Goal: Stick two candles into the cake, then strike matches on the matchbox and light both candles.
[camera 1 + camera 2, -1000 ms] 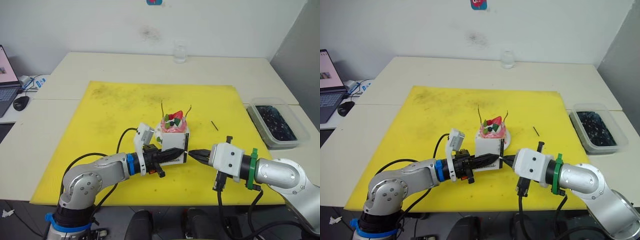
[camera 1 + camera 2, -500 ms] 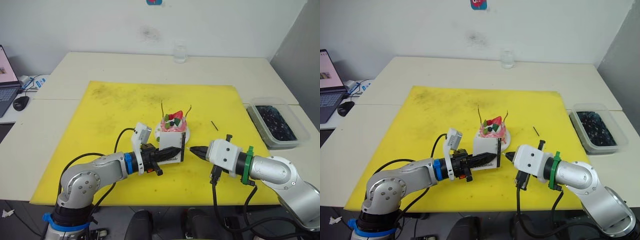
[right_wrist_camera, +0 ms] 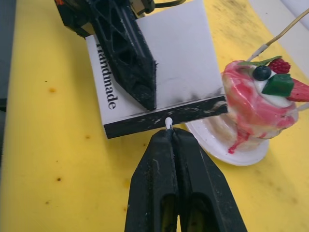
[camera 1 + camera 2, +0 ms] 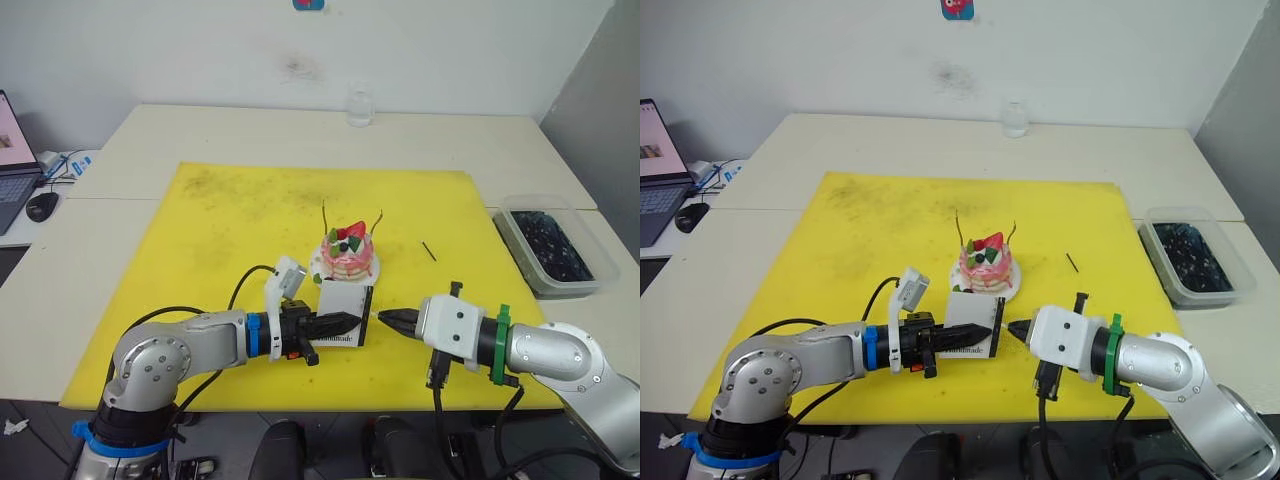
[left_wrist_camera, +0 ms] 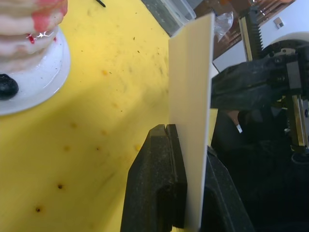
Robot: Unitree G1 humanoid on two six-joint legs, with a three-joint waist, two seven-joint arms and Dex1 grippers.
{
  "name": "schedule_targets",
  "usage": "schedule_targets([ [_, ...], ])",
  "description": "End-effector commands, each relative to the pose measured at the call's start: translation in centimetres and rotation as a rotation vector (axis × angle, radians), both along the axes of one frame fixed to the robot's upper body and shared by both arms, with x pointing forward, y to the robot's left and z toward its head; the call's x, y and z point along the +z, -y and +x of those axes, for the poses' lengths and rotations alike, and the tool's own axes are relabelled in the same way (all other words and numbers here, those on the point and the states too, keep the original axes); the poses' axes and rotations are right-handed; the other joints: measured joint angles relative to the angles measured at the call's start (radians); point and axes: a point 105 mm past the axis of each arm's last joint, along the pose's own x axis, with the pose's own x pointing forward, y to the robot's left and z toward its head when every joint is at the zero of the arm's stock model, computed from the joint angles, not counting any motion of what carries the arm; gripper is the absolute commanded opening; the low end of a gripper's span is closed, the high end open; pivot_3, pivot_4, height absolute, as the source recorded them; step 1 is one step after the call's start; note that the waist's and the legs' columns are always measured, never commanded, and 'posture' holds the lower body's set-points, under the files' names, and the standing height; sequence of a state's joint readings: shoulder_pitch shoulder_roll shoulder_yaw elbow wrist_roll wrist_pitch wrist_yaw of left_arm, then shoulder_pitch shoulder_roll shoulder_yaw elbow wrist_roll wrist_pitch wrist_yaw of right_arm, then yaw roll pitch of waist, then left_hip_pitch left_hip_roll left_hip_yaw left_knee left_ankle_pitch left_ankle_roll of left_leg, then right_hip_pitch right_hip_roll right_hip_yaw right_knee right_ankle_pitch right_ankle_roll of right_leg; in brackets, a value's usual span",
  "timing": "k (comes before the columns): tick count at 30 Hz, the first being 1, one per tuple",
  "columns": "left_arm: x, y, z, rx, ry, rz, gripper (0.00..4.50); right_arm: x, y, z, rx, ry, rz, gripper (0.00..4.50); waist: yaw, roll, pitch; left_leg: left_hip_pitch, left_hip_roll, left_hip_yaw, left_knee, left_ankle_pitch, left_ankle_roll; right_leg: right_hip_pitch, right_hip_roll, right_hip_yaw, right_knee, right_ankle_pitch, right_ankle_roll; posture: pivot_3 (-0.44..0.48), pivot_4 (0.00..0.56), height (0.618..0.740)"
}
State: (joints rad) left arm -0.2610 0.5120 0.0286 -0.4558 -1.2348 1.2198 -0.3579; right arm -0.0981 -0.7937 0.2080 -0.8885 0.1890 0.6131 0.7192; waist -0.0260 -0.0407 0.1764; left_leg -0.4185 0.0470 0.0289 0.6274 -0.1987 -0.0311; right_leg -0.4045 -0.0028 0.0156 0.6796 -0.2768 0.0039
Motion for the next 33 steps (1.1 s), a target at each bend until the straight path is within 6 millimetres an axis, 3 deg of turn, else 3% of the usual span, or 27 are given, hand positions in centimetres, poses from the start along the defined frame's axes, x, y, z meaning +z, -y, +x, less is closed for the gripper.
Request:
schedule_targets([
  [1,0.6,0.2,-0.1,-0.015,0.02,-0.01,0.0,0.9,-0.5,-0.5,0.03,0.045,0.016,0.03,0.0,0.0,0.0,0.0,0.0,0.0,0.0,0.0,0.0,0.0,0.0,0.0,0.0,0.0,0.0,0.0,0.15,0.74],
  [33,0.4,0.5,-1.1,-0.064,0.069,0.007,0.0,-0.3,-1.3,0.7,-0.017,0.013,-0.006,0.03,0.0,0.0,0.0,0.0,0.0,0.0,0.0,0.0,0.0,0.0,0.0,0.0,0.0,0.0,0.0,0.0,0.15,0.74],
])
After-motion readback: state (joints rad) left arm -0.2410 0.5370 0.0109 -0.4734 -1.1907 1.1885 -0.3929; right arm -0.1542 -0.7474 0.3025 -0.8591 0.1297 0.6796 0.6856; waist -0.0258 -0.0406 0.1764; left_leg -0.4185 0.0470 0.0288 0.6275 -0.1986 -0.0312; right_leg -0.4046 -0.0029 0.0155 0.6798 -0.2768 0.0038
